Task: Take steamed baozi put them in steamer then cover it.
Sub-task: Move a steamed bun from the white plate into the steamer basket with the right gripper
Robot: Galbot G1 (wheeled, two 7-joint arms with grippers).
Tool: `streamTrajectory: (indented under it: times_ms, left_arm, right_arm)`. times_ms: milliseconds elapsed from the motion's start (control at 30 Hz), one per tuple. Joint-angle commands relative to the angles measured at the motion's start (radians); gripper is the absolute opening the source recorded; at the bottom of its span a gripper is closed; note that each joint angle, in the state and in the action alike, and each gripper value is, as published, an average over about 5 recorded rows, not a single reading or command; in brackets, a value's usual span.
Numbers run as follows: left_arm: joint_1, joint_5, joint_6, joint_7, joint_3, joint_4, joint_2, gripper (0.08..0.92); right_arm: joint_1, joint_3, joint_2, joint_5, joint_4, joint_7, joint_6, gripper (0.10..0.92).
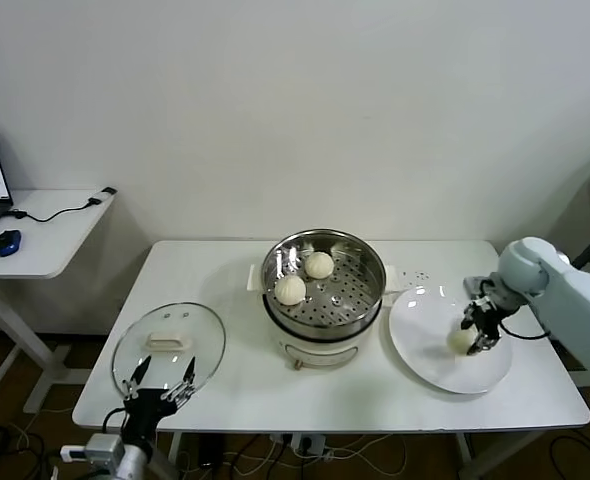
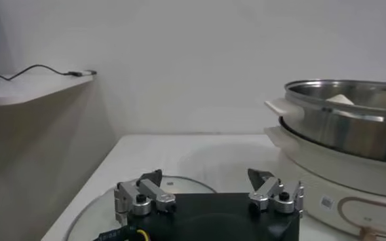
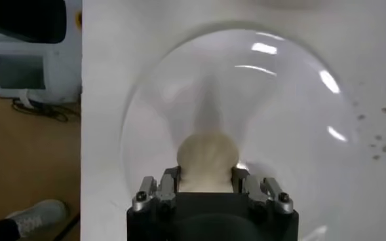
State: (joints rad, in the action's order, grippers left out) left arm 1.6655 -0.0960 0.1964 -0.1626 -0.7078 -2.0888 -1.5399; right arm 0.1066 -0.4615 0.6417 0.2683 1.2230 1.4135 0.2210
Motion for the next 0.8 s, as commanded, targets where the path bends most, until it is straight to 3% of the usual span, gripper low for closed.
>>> streamTrajectory:
  times_ms: [33,133,333,533,800]
  left_arm:
    - [-0.023,0.008,0.006,0.002,-0.002,-0.018,-0.005,0.823]
    - [-0.019,0.011,0.008,0.002,-0.004,-0.032,-0.002,0.823]
    - [-0.011,0.020,0.012,0.000,0.005,-0.068,-0.020,0.823]
    - [-0.001,0.021,0.001,0.004,0.005,-0.068,-0.026,0.823]
    - [-0.007,0.015,0.001,0.004,-0.003,-0.087,-0.028,0.823]
  right_arm:
    - [-0.648,-0.385,0.123,-0.308,-0.065,0.082,0.043,0.535]
    - [-0.692,-0.421,0.227,-0.389,-0.116,0.091,-0.022,0.535]
    - [-0.668,-0.492,0.390,-0.492,-0.197,-0.028,-0.421,0.540]
    - [-0.637,-0.577,0.499,-0.299,-0.153,-0.117,-0.838,0.543]
    - [-0.625,-0.635,0.568,-0.084,-0.113,-0.188,-1.082,0.543]
